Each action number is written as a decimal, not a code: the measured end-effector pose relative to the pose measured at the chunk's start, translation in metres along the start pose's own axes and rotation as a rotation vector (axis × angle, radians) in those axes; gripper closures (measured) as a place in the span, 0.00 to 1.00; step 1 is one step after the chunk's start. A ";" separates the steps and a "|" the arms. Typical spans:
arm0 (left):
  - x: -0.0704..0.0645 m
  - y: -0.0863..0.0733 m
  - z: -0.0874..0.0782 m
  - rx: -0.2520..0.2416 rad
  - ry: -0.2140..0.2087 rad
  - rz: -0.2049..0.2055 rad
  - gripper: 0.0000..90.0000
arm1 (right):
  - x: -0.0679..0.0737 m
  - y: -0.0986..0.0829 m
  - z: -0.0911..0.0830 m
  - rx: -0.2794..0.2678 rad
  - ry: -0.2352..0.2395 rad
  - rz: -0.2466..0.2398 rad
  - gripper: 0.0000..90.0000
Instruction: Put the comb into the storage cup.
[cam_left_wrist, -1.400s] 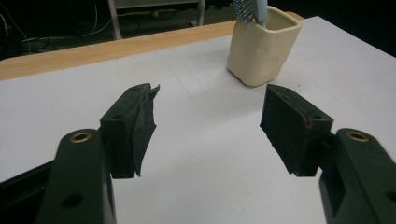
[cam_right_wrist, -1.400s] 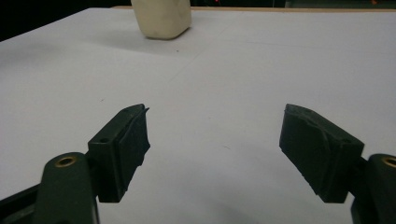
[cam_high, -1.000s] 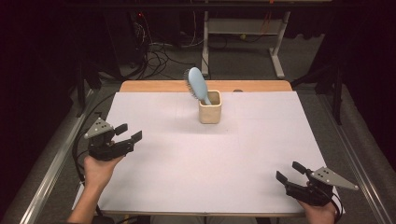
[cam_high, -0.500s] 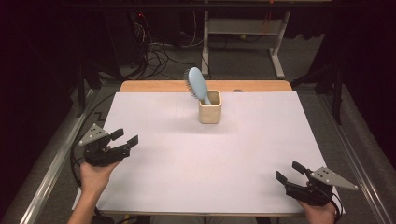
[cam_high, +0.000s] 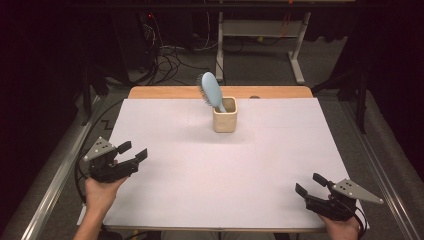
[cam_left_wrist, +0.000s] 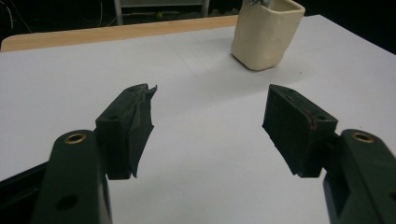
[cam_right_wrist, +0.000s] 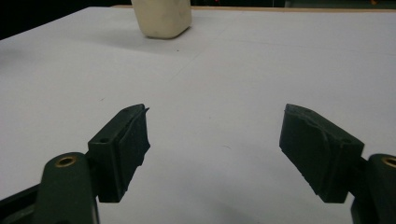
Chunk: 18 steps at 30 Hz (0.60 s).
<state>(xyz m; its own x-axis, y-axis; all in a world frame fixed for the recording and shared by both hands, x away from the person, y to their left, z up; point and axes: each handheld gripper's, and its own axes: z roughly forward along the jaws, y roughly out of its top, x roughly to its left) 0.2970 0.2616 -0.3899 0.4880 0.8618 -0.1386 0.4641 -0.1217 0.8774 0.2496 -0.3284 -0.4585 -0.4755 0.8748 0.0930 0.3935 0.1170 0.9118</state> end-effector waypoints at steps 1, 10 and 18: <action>0.000 -0.001 0.000 -0.002 0.000 0.000 0.37 | 0.000 0.000 0.000 0.000 0.000 0.000 0.27; -0.002 -0.009 0.003 0.011 -0.012 0.017 0.37 | 0.000 0.000 0.000 0.001 0.001 -0.001 0.27; -0.002 -0.014 0.004 0.008 -0.019 0.007 0.37 | 0.000 0.000 0.000 0.000 0.001 0.000 0.27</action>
<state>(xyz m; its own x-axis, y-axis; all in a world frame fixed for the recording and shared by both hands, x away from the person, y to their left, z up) 0.2922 0.2593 -0.4040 0.5054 0.8513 -0.1410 0.4660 -0.1318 0.8749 0.2494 -0.3280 -0.4584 -0.4762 0.8744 0.0928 0.3931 0.1173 0.9120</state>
